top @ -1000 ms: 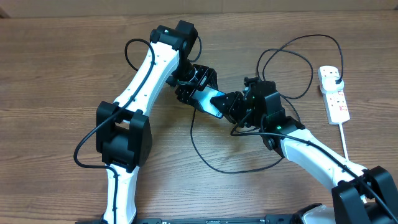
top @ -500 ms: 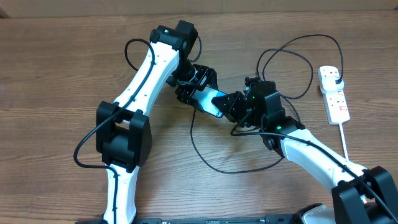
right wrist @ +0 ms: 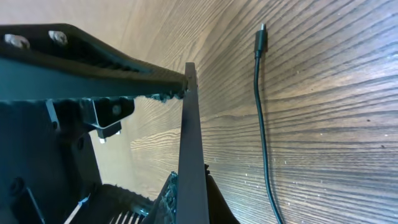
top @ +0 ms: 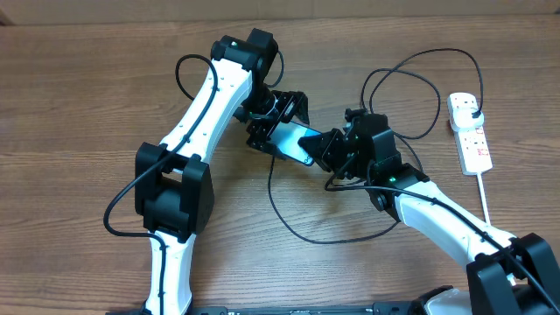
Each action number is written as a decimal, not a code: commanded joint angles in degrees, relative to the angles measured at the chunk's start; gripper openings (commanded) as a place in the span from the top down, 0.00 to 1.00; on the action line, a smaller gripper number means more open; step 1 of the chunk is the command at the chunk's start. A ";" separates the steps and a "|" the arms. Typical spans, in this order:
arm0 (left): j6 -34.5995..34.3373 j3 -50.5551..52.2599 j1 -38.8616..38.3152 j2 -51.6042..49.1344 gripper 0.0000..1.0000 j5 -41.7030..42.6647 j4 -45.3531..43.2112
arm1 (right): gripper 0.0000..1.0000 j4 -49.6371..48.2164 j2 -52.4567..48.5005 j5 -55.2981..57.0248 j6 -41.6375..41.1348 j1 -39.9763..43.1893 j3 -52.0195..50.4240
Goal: Plug charger to phone and switch on socket
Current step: 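Grasp the smartphone's edge with the right gripper, then open the left gripper and pull it back from the smartphone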
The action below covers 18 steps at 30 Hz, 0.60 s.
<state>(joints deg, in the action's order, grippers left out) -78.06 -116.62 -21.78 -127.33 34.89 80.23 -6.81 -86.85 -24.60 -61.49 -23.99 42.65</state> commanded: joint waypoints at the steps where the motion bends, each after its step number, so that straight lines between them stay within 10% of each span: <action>1: -0.33 -1.29 -0.24 0.15 0.00 0.33 0.04 | 0.96 -0.76 -0.15 0.09 0.00 0.57 1.03; 6: 5.05 -1.29 0.83 0.15 0.01 -2.19 -0.63 | 0.96 0.79 0.83 -1.36 2.38 2.62 1.03; 13: 38.86 -1.29 5.16 0.15 0.00 -6.23 -5.88 | 0.96 10.08 6.21 -1.62 7.63 7.82 1.03; 18: 43.60 -1.29 9.92 0.15 0.00 -3.21 -4.92 | 0.96 14.86 11.63 -1.57 12.41 10.05 1.03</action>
<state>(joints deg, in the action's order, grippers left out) -45.30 -116.68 -14.81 -127.33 30.02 75.02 7.75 -80.18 -25.23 -53.87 -14.76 42.63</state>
